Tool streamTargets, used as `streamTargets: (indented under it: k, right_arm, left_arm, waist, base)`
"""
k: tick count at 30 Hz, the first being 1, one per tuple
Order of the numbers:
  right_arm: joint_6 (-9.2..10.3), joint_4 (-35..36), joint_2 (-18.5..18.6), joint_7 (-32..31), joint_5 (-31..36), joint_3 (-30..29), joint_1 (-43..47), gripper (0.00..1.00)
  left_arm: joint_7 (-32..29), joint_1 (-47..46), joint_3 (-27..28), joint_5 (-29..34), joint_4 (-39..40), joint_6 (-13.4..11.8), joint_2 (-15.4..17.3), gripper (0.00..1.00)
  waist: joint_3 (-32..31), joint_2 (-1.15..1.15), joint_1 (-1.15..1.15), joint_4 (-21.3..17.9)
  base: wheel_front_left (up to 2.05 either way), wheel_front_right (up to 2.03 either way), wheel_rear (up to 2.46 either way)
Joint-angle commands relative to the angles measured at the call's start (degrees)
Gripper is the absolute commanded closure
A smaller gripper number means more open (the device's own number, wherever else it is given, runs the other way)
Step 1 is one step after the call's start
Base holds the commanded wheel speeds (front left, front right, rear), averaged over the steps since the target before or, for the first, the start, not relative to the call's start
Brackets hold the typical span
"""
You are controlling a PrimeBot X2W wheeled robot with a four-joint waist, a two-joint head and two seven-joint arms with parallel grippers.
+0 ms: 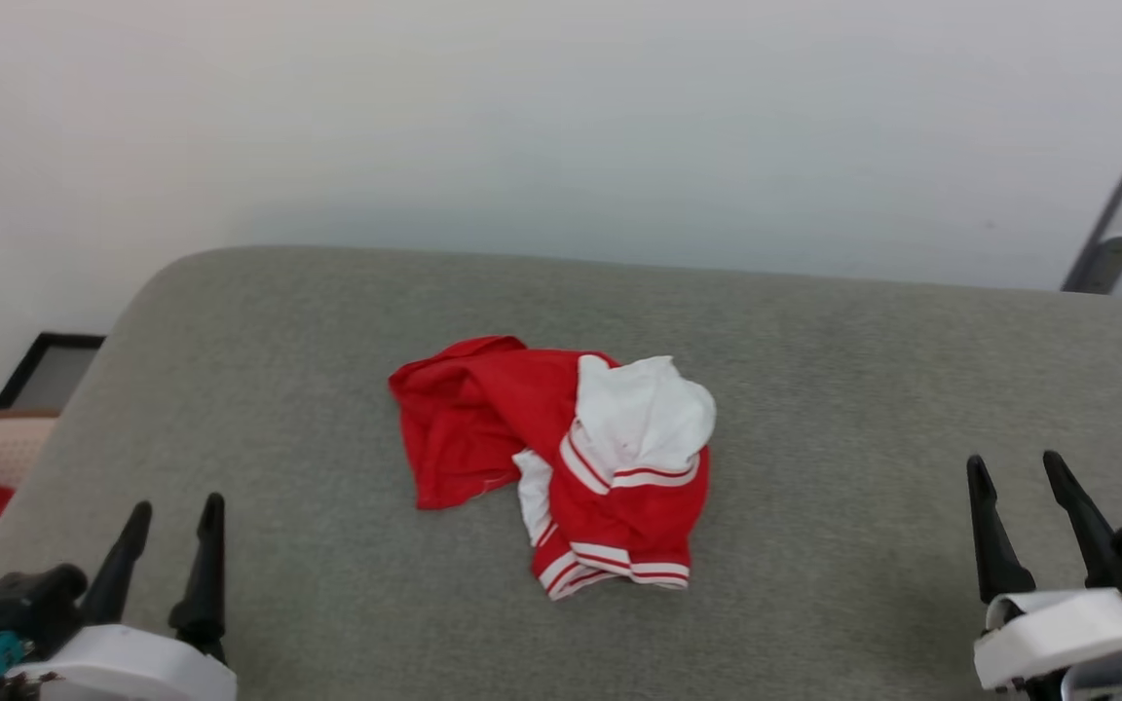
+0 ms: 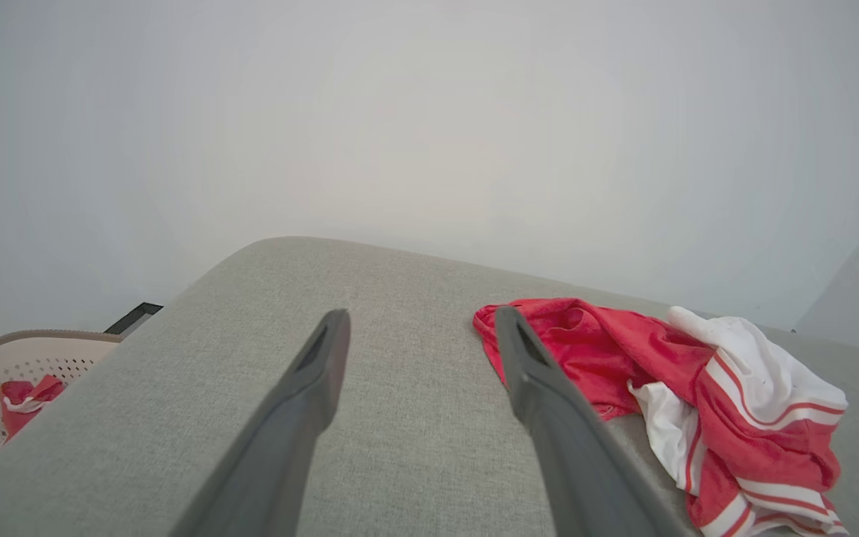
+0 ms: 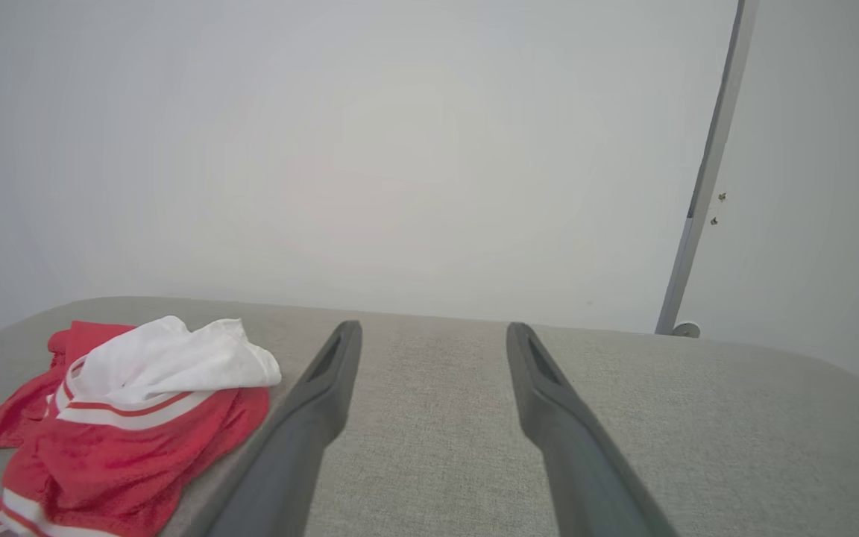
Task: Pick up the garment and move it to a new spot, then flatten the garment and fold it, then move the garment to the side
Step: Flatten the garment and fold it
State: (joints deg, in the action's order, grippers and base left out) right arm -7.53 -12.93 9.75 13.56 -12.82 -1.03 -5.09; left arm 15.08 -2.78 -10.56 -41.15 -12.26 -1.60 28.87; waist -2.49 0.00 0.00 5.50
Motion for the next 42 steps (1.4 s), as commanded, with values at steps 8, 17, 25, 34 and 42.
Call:
streamTargets:
  k: [8, 17, 25, 34, 42]
  right_arm:
    - [0.08, -2.97, 1.36, -4.22, -1.47, 4.53, -6.66, 0.00]
    - [0.08, -9.01, 2.85, -10.48, -3.66, 11.59, -14.40, 0.00]
    - [0.08, -15.19, 4.14, -16.38, -5.93, 15.97, -19.32, 0.00]
    - [0.08, -20.51, 4.19, -18.36, -6.47, 17.39, -23.24, 1.00]
    - [0.08, -19.51, 5.04, -17.62, -7.51, 16.27, -23.70, 1.00]
  left_arm:
    - [-0.14, -2.78, -2.57, 1.62, 0.87, 0.22, -1.86, 0.00]
    - [-0.04, -6.17, -4.72, 2.98, 0.04, 1.14, -4.34, 0.00]
    - [0.10, -8.74, -5.73, 3.59, -2.10, 2.49, -6.38, 0.00]
    - [0.07, -10.46, -5.19, 4.41, -4.50, 3.81, -7.96, 0.00]
    - [0.09, -10.23, -3.04, 5.16, -5.56, 4.70, -8.23, 0.00]
  waist:
    - [3.47, 0.00, 0.00, 7.26]
    - [7.51, 0.00, 0.00, 12.62]
    - [10.06, 0.00, 0.00, 15.52]
    - [11.65, 0.00, 0.00, 16.65]
    - [11.16, 0.00, 0.00, 15.41]
  base:
    - [0.00, 0.00, 0.00]
    - [0.00, 0.00, 0.00]
    - [0.00, 0.00, 0.00]
    - [0.00, 0.00, 0.00]
    - [0.00, 0.00, 0.00]
